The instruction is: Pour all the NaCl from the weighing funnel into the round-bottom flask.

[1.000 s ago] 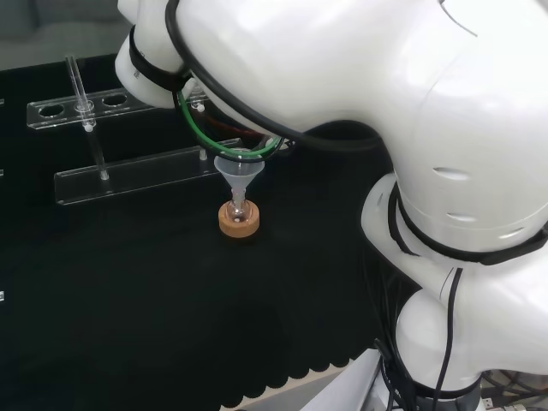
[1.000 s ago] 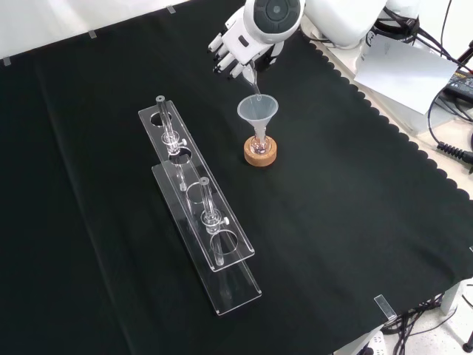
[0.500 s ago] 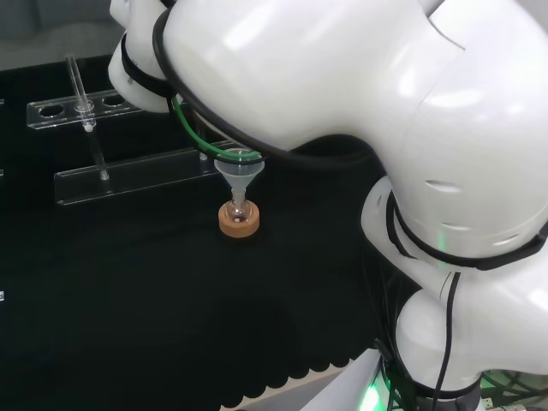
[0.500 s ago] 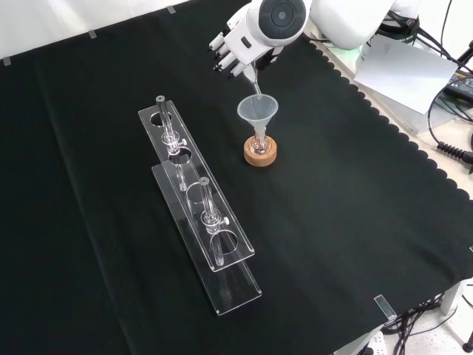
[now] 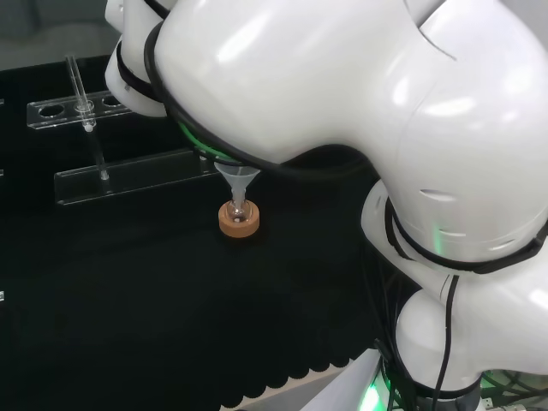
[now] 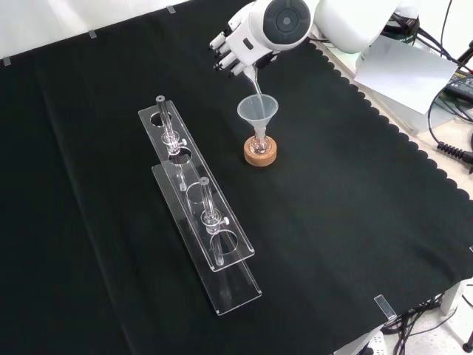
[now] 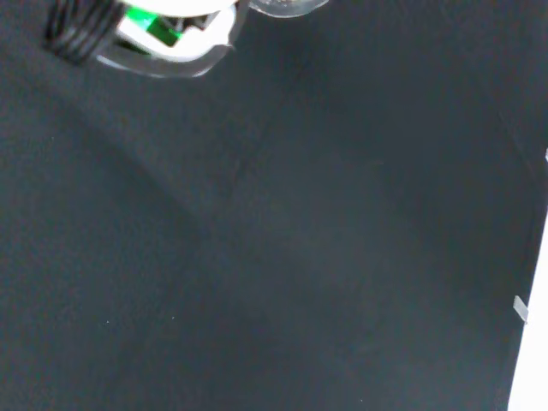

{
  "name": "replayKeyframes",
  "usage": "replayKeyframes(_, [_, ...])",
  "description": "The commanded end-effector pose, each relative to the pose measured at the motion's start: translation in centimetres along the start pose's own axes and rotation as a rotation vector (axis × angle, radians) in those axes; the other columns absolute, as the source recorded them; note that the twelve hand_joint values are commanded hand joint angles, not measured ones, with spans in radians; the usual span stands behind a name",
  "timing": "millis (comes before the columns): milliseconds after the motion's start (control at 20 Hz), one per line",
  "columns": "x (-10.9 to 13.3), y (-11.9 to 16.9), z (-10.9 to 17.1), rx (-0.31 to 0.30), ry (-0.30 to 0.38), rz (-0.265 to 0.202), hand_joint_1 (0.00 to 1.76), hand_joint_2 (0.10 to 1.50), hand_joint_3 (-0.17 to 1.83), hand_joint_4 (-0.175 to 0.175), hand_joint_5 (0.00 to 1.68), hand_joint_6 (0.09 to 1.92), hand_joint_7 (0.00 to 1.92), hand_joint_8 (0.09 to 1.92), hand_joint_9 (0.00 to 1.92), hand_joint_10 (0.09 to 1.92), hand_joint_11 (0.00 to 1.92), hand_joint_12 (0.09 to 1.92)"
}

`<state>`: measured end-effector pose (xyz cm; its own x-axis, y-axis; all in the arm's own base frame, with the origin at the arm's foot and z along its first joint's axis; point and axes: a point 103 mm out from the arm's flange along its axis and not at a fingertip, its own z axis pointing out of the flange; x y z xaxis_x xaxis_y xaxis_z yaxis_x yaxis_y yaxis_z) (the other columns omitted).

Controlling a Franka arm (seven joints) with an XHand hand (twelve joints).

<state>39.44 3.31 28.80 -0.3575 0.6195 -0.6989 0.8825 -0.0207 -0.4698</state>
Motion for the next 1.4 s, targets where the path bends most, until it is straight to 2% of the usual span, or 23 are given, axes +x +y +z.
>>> replayKeyframes(50, [0.0,0.0,-0.1,0.007,-0.028,0.003,1.10,0.67,0.70,0.175,1.19,0.83,0.58,0.63,0.95,0.35,0.74,1.11])
replayKeyframes(1400, [0.5,0.0,-1.7,0.044,-0.130,0.015,1.10,0.67,0.70,0.175,1.20,0.83,0.57,0.63,0.94,0.35,0.73,1.11])
